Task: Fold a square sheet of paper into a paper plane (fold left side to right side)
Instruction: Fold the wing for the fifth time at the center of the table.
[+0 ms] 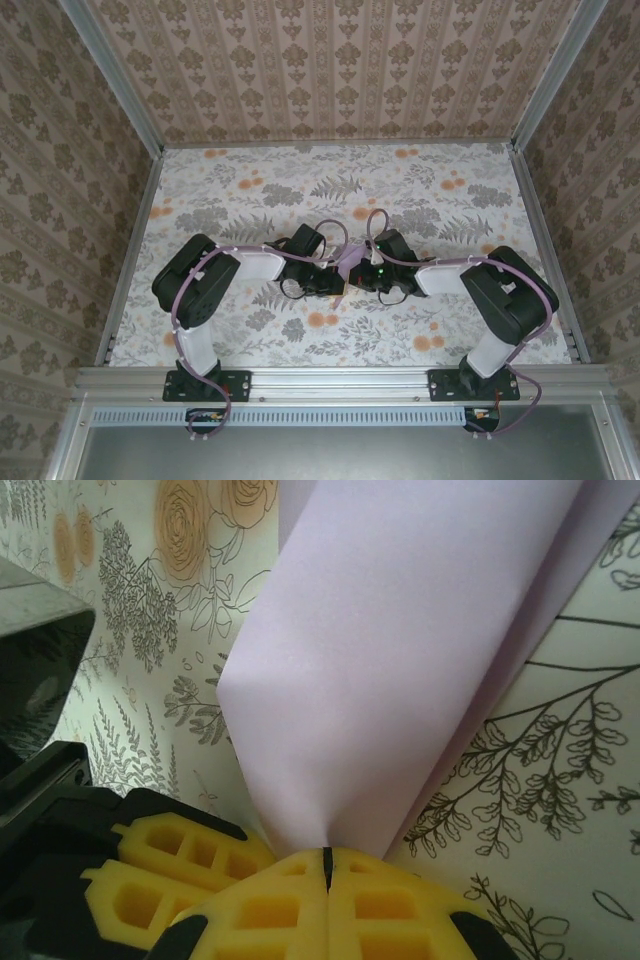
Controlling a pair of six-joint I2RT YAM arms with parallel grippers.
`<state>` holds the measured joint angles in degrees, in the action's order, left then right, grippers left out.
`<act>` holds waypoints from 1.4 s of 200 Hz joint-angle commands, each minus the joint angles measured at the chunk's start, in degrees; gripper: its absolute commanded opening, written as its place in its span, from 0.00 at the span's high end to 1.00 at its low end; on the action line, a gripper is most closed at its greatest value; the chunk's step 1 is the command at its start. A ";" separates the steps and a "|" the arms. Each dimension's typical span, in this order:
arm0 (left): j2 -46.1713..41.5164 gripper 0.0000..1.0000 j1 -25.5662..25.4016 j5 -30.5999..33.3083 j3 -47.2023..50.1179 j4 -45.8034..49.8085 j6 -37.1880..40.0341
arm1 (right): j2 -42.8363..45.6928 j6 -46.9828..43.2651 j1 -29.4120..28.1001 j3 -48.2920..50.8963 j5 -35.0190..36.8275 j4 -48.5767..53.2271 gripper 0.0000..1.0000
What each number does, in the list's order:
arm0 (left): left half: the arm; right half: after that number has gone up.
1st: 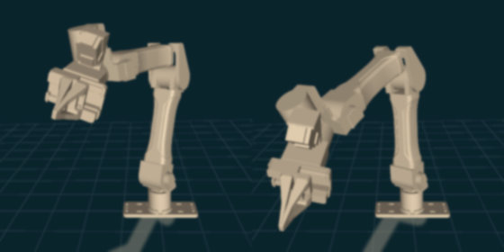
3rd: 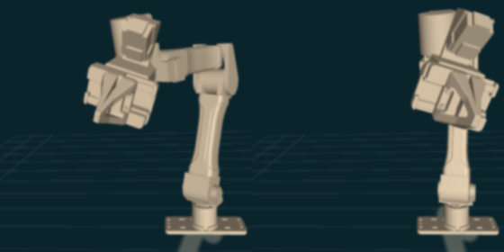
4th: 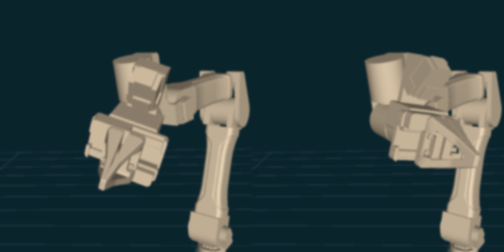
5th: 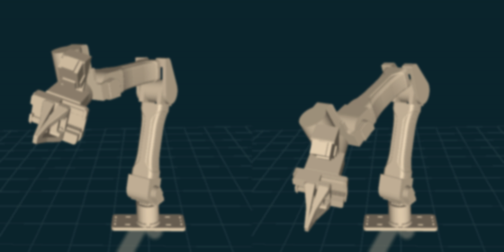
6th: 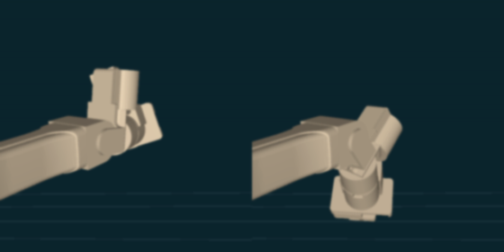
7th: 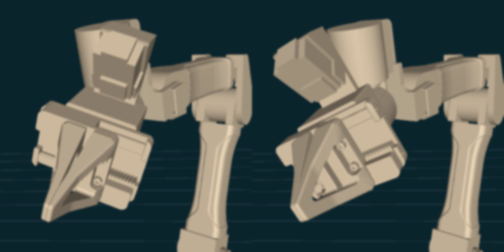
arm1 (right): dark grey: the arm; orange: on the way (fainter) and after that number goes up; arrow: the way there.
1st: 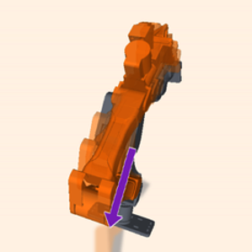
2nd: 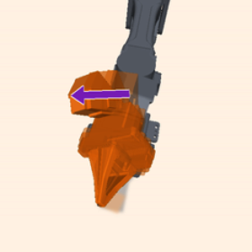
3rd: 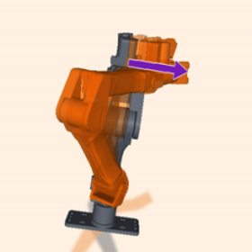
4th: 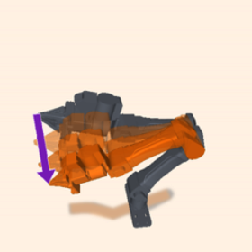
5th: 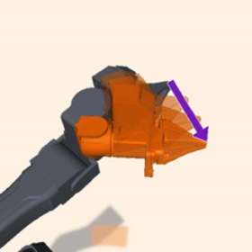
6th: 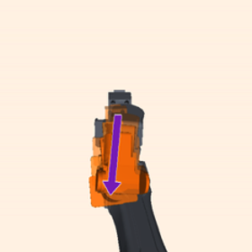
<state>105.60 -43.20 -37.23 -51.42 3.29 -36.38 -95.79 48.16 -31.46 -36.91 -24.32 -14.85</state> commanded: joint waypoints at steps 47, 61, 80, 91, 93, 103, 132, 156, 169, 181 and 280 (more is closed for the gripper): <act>1.89 0.91 -1.44 4.09 1.60 6.77 1.38 | -1.60 -3.13 -0.35 -3.02 2.57 4.17 1.00; 1.96 0.91 -1.46 4.01 1.78 6.73 1.40 | -1.94 -3.90 -0.27 -3.39 3.11 5.19 1.00; 1.97 0.91 -1.47 4.08 1.88 6.74 1.36 | -2.56 -4.95 0.04 -4.12 3.82 6.94 1.00; 1.89 0.91 -1.53 4.07 1.94 6.73 1.44 | -2.73 -5.47 0.30 -4.55 4.29 7.75 1.00; 1.89 0.91 -1.51 4.07 2.00 6.77 1.46 | -2.73 -5.56 0.34 -4.57 4.35 7.87 1.00; 1.93 0.91 -1.46 4.07 2.05 6.82 1.57 | -2.98 -6.00 0.73 -4.98 4.45 8.25 1.00; 1.89 0.92 -1.52 4.09 2.28 6.82 1.51 | -3.44 -7.27 1.73 -6.51 4.80 9.91 1.00; 1.87 0.92 -1.48 4.18 2.47 6.73 1.56 | -3.78 -7.88 2.74 -7.63 4.71 10.60 1.00; 1.89 0.92 -1.49 4.15 2.55 6.73 1.50 | -4.00 -8.15 3.21 -8.13 4.61 10.88 1.00; 1.89 0.92 -1.46 4.14 2.58 6.73 1.56 | -4.29 -8.41 3.64 -8.56 4.54 11.13 1.00; 1.45 0.92 -1.47 4.20 3.12 6.73 1.40 | -7.61 -11.30 7.72 -12.36 3.31 13.79 1.00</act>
<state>105.36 -43.42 -36.64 -51.33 3.36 -36.36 -101.38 38.98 -25.71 -47.22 -23.75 -2.76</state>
